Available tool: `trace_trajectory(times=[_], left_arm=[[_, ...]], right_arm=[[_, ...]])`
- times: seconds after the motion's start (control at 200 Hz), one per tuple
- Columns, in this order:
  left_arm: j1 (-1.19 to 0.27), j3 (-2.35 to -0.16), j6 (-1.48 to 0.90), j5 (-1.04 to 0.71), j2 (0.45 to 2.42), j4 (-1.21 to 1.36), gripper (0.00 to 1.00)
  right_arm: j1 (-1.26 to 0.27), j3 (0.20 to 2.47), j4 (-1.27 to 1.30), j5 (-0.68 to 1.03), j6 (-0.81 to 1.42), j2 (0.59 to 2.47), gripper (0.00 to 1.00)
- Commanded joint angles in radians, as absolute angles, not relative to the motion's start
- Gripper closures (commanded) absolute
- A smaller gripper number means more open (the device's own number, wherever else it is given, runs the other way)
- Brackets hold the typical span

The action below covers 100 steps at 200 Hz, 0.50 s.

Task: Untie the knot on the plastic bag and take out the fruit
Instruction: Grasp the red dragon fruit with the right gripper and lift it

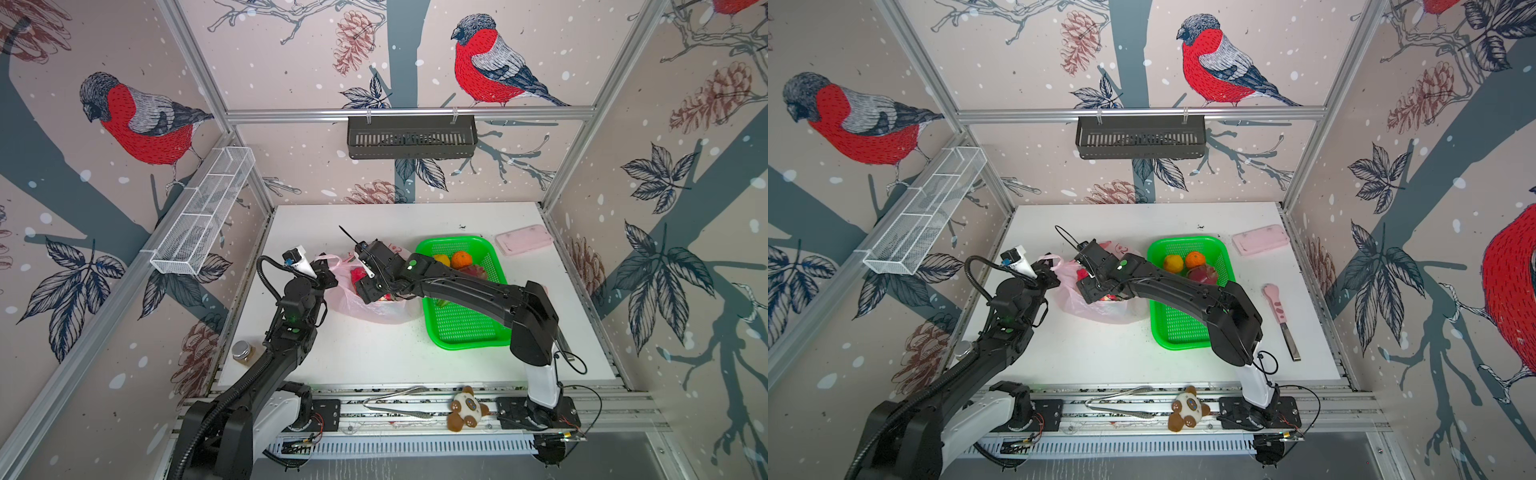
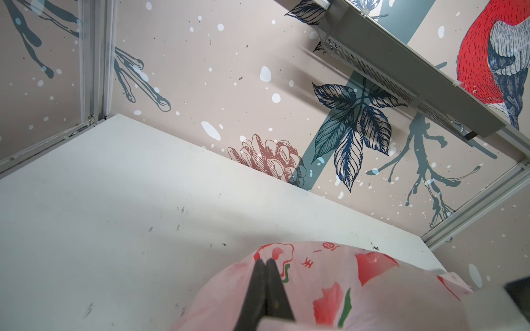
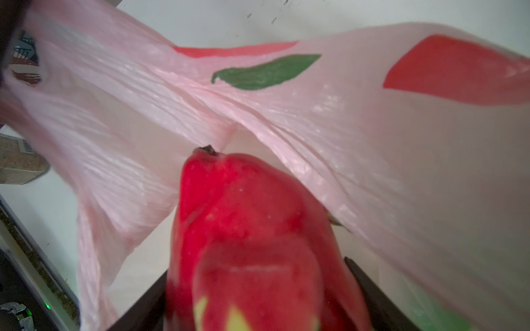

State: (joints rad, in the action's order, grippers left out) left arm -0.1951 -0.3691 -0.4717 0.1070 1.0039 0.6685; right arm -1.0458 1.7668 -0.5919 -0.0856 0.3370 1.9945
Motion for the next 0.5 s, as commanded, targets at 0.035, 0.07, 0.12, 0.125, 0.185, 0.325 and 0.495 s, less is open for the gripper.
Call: trace_trajectory(times=[0.035,0.07,0.12,0.125,0.185,0.325,0.495], left_arm=[[-0.196,-0.393,-0.455,0.129,1.021,0.673,1.0],[-0.196,-0.394,-0.456,0.132,1.022,0.673,1.0],[-0.196,-0.393,-0.456,0.138,1.025,0.675,1.0],[-0.196,-0.393,-0.455,0.139,1.025,0.674,1.0],[-0.196,-0.39,-0.455,0.143,1.026,0.675,1.0],[-0.196,-0.387,-0.456,0.142,1.028,0.675,1.0],[-0.196,-0.379,-0.462,0.137,1.019,0.672,1.0]], right_arm=[[-1.054,1.767,-0.545,-0.104,0.321,1.97,0.81],[-1.055,1.767,-0.542,-0.108,0.322,1.968,0.81],[-1.06,1.771,-0.538,-0.113,0.324,1.964,0.81],[-1.059,1.771,-0.538,-0.113,0.324,1.964,0.81],[-1.061,1.78,-0.536,-0.117,0.327,1.962,0.81],[-1.065,1.799,-0.528,-0.123,0.33,1.963,0.82],[-1.065,1.822,-0.522,-0.129,0.331,1.969,0.81]])
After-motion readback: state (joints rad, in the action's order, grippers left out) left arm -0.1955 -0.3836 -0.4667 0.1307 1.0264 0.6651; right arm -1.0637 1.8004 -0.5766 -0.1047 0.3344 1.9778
